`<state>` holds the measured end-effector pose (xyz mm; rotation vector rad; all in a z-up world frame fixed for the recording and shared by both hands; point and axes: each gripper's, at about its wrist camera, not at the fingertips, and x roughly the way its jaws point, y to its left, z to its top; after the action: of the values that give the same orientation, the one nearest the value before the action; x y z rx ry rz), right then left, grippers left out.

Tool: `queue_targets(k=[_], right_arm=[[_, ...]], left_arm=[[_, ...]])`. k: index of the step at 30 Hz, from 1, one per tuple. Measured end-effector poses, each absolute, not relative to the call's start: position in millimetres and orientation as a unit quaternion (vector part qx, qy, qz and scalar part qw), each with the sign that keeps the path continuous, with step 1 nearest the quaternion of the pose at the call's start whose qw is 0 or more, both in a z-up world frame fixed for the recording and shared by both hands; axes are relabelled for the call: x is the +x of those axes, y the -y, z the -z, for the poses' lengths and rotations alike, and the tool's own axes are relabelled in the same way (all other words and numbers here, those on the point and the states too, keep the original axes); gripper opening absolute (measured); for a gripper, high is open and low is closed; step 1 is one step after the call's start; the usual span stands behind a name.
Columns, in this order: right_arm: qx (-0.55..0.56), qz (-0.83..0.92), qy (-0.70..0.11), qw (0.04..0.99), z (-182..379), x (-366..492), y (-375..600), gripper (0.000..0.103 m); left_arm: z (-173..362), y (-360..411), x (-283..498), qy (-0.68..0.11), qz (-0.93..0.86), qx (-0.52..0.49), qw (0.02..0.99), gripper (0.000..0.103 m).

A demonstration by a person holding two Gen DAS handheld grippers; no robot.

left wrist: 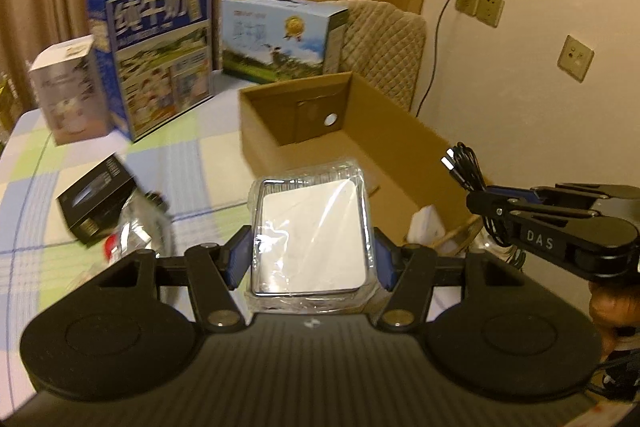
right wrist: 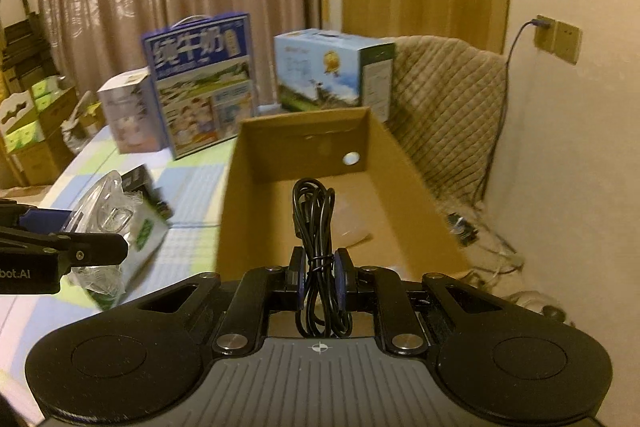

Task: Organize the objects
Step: 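Carry the container and cable with both tools over the cardboard box, then open the left tool to drop the container while the right tool releases the cable into the box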

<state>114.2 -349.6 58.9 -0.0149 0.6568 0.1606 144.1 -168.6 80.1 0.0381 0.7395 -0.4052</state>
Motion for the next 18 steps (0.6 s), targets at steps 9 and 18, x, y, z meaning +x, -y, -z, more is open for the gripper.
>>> queue_targets(k=[9,18], right_arm=[[-0.011,-0.063,-0.325,0.944,-55,144,377,0.011],[-0.003,-0.053,-0.334,0.941,-45,169,391,0.011]], left_arm=[[-71,213,182,-0.365,0.218,0.023,0.905,0.056],[-61,241,209,-0.362,0.223,0.029,0.904,0.074]])
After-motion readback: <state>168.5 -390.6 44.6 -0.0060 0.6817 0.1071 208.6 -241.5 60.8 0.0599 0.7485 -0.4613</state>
